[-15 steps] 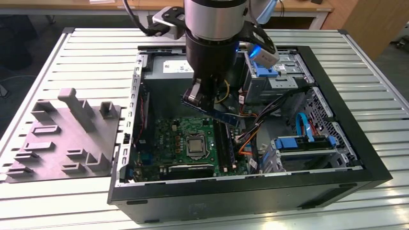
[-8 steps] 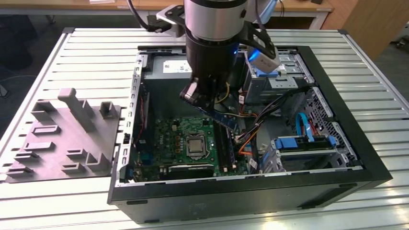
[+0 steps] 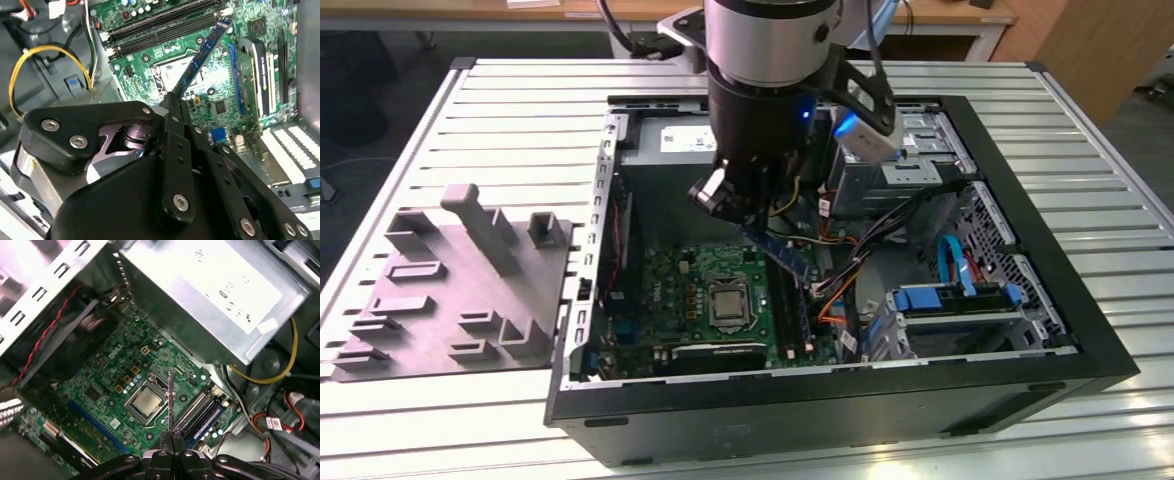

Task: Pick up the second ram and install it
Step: 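Insert the second ram into the second slot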

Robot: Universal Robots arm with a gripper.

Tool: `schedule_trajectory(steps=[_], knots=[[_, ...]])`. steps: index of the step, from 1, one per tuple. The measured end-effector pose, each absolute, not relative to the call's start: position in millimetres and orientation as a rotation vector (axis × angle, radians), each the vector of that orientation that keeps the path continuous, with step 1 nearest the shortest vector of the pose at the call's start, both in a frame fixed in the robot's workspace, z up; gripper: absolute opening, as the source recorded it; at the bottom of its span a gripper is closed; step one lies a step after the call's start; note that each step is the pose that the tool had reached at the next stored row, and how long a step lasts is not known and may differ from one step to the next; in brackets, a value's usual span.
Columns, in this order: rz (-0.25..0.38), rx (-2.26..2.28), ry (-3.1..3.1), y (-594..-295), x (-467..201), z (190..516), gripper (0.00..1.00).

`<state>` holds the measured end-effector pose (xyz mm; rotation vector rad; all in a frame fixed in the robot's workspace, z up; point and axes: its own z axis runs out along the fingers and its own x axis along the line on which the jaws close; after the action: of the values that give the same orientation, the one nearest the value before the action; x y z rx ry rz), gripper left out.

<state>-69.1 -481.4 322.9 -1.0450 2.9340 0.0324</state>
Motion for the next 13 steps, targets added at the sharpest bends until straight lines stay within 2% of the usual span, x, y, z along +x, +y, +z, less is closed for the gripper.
schedule_trajectory(steps=[13], knots=[[0.027, -0.693, 3.034, -481.4, -69.1, 321.3, 0.12]])
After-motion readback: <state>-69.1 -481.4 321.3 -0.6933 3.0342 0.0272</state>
